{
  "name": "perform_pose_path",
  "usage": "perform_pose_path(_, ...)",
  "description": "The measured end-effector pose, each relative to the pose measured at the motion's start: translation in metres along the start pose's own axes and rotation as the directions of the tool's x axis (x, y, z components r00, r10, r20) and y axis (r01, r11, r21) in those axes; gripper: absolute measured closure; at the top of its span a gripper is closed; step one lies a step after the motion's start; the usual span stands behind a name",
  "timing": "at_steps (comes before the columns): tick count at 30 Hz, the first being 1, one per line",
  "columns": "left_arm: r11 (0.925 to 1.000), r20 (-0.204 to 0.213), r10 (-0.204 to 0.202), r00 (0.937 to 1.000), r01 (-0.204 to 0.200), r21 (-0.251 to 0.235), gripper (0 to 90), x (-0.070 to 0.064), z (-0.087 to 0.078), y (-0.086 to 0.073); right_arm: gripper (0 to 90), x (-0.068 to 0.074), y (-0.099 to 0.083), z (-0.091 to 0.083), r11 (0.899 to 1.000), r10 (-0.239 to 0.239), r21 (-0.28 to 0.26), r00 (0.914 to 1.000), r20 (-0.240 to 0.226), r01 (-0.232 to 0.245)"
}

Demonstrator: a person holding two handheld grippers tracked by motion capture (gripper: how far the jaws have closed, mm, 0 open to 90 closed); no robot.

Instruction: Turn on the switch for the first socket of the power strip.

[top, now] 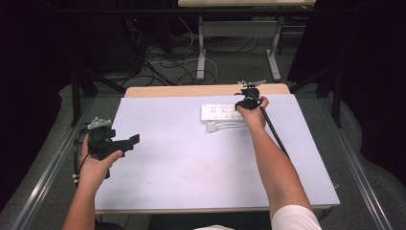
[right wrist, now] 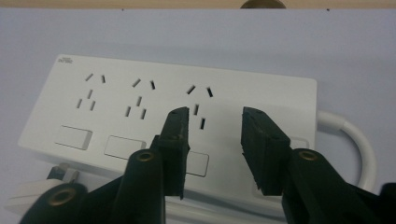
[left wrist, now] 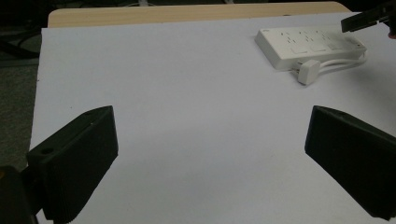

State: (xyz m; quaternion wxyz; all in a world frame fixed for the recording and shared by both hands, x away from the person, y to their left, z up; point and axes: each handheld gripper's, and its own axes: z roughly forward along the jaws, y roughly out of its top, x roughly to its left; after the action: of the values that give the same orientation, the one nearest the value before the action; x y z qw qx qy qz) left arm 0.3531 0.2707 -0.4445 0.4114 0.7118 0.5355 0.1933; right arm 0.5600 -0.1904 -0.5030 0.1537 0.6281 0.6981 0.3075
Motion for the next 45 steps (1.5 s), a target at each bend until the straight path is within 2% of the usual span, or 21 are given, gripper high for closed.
perform_pose_path(6,1.0000,-0.003,0.001,1.0000,-0.001,0.002,2.5,0.000,0.000,-0.001,50.6,-0.002,0.003,-0.003,1.000,-0.029,0.001,0.9994,0.018,0.029)
perform_pose_path(12,0.9999,-0.005,-0.005,1.0000,0.005,-0.012,2.5,0.001,-0.001,-0.001,47.7,-0.004,0.004,-0.007,0.999,-0.026,0.023,0.9994,0.025,0.026)
perform_pose_path(19,1.0000,-0.001,0.005,1.0000,-0.005,0.003,2.5,-0.001,0.000,0.001,44.4,-0.004,0.005,-0.010,0.998,-0.048,0.034,0.9985,0.025,0.047)
perform_pose_path(22,1.0000,-0.002,0.003,1.0000,-0.003,-0.004,2.5,-0.002,0.001,0.000,42.2,-0.004,0.005,-0.012,0.998,-0.061,0.030,0.9975,0.035,0.060)
perform_pose_path(25,1.0000,-0.002,0.004,1.0000,-0.004,0.001,2.5,-0.002,0.001,0.000,39.8,-0.005,0.007,-0.015,0.996,-0.076,0.037,0.9966,0.029,0.075)
perform_pose_path(28,1.0000,-0.005,0.008,1.0000,-0.008,-0.003,2.5,-0.001,0.002,-0.001,39.5,-0.006,0.009,-0.020,0.997,-0.076,0.022,0.9969,0.021,0.075)
perform_pose_path(31,0.9999,-0.002,0.010,0.9999,-0.010,0.009,2.5,-0.001,0.001,0.000,31.5,-0.006,0.010,-0.026,0.997,-0.075,0.009,0.9967,0.030,0.075)
perform_pose_path(34,1.0000,-0.001,0.006,1.0000,-0.006,0.002,2.5,-0.001,0.000,0.000,21.4,-0.007,0.011,-0.032,0.997,-0.073,-0.005,0.9966,0.039,0.074)
perform_pose_path(36,1.0000,-0.003,0.003,1.0000,-0.004,-0.004,2.5,-0.001,0.000,0.000,18.1,-0.008,0.012,-0.036,0.998,-0.068,-0.005,0.9971,0.036,0.068)
perform_pose_path(41,1.0000,0.000,0.004,1.0000,-0.004,0.001,2.5,-0.002,0.000,0.000,13.3,-0.008,0.013,-0.048,0.995,-0.094,-0.016,0.9943,0.051,0.095)
perform_pose_path(43,1.0000,0.000,0.005,1.0000,-0.005,0.001,2.5,-0.002,-0.001,0.000,8.4,-0.008,0.013,-0.053,0.992,-0.120,-0.028,0.9913,0.053,0.122)
perform_pose_path(45,1.0000,0.002,0.005,1.0000,-0.005,0.000,2.5,-0.002,-0.001,0.000,0.6,-0.007,0.012,-0.057,0.991,-0.128,-0.029,0.9904,0.052,0.129)
